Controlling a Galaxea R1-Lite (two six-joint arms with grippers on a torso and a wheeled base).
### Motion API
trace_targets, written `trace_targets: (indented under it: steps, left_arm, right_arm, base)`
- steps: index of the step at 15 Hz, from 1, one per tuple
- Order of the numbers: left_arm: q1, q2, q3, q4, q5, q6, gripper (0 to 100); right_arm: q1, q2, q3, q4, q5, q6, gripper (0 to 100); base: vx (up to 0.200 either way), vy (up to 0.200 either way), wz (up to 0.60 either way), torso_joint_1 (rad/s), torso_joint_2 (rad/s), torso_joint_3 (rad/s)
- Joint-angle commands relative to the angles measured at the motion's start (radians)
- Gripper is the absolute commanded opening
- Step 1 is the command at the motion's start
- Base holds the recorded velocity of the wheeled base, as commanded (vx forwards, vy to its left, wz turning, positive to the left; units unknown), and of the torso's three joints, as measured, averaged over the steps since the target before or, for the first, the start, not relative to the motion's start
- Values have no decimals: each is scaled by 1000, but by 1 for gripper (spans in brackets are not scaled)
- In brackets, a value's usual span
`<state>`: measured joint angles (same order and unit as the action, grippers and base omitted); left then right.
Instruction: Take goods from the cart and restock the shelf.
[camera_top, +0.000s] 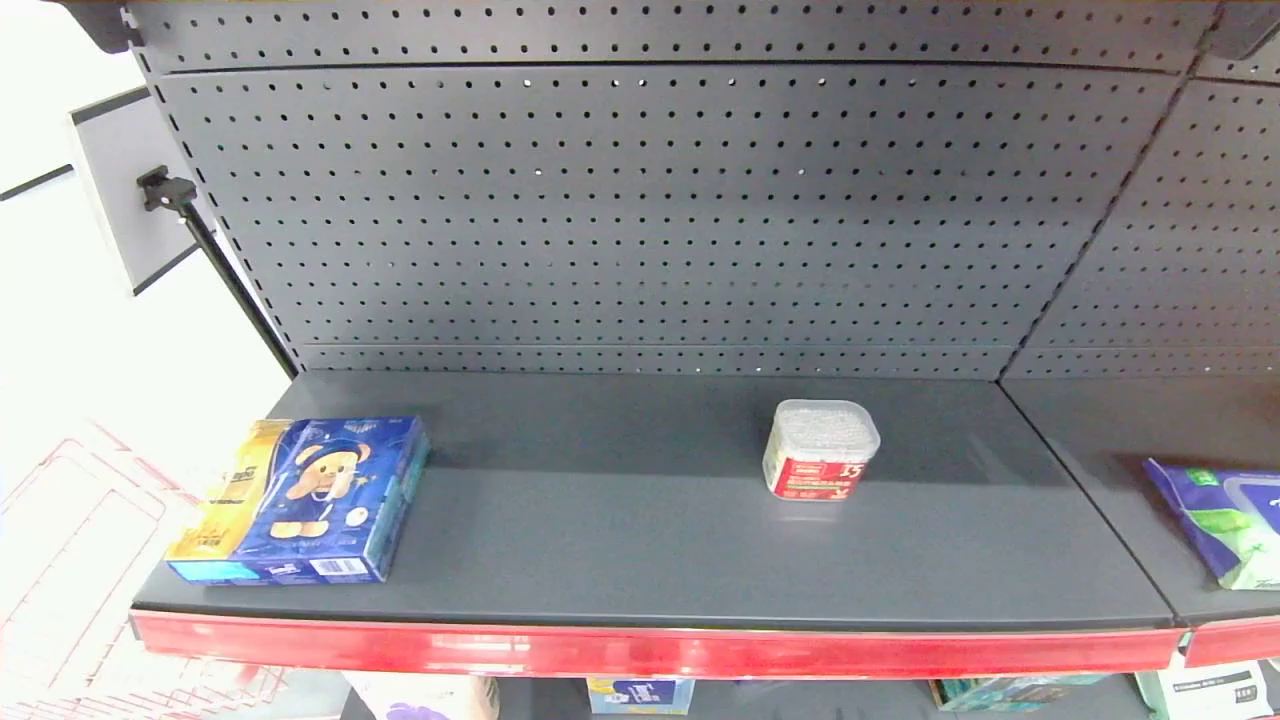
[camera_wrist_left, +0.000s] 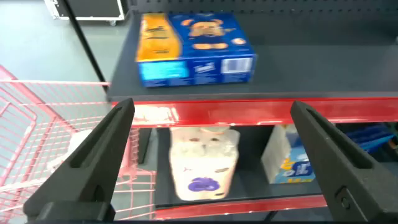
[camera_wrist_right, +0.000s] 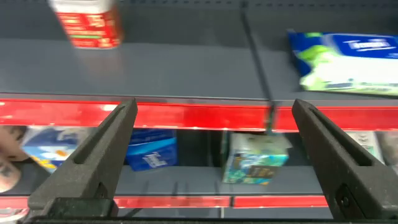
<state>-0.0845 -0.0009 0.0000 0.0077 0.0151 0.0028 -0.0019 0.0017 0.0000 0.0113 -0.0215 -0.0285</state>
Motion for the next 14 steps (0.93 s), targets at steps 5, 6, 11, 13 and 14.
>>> trace_targets:
  steps: [5,6,11,13,14]
  left_arm:
    - [0,1,0,0,0,0,100]
    - [2,1,0,0,0,0,100]
    - [0,1,0,0,0,0,100]
    - [0,1,0,0,0,0,100]
    - [0,1,0,0,0,0,100]
  right_arm:
    - [0,0,0,-1,0,-1,100]
    - [0,0,0,-1,0,-1,100]
    - [0,0,0,-1,2,-1,100]
    - [0,0,0,-1,0,-2,100]
    - [0,0,0,-1,0,-1,100]
  base:
    - [0,200,0,3,6,3]
    - [0,200,0,2,-2,12]
    - [0,200,0,1,1,3]
    - [0,200,0,2,0,7]
    - [0,200,0,7,-2,12]
